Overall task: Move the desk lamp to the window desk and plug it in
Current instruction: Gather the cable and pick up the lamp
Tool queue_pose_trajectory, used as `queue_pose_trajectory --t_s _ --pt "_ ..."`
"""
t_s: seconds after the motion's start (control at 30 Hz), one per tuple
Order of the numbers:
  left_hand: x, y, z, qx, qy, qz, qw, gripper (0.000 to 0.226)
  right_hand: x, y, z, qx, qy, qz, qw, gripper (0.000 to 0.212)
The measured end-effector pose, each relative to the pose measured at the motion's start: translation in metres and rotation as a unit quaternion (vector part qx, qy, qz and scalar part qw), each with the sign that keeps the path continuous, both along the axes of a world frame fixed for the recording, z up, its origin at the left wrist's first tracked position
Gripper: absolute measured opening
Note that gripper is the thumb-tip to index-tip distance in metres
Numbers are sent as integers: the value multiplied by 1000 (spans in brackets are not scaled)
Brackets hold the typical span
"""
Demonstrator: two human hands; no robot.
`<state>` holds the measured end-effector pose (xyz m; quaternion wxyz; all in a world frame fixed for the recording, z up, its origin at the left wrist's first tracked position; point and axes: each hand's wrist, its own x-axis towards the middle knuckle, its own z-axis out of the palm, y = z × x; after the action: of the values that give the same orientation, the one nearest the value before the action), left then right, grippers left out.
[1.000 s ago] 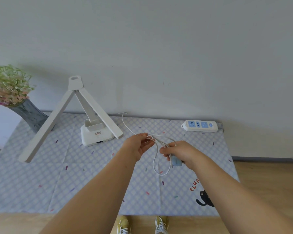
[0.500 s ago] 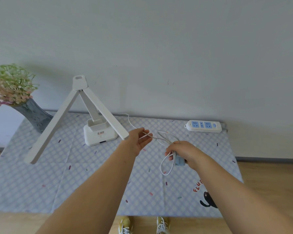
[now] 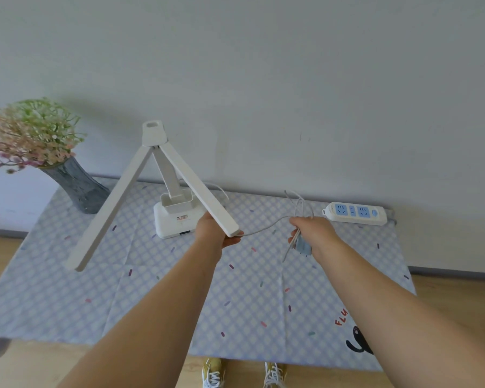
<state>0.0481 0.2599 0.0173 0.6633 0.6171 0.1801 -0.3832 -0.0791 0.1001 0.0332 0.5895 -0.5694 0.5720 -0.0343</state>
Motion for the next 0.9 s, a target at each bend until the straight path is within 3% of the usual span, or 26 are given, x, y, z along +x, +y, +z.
queue_pose_trajectory --t_s 0.23,0.47,0.57,0.67,0.9 --pt "10 21 -10 49 -64 -90 993 34 38 16 0 -16 -43 -5 999 25" --pt "14 37 -13 48 -104 -158 981 32 73 37 -4 36 -67 10 997 16" --pt "16 41 -11 45 -119 -202 971 32 85 47 0 50 -46 25 997 22" --pt "19 47 -8 57 -137 -245 958 31 98 58 8 60 -23 40 997 10" --pt "29 60 -6 48 -154 -282 946 37 118 71 19 53 38 111 992 11"
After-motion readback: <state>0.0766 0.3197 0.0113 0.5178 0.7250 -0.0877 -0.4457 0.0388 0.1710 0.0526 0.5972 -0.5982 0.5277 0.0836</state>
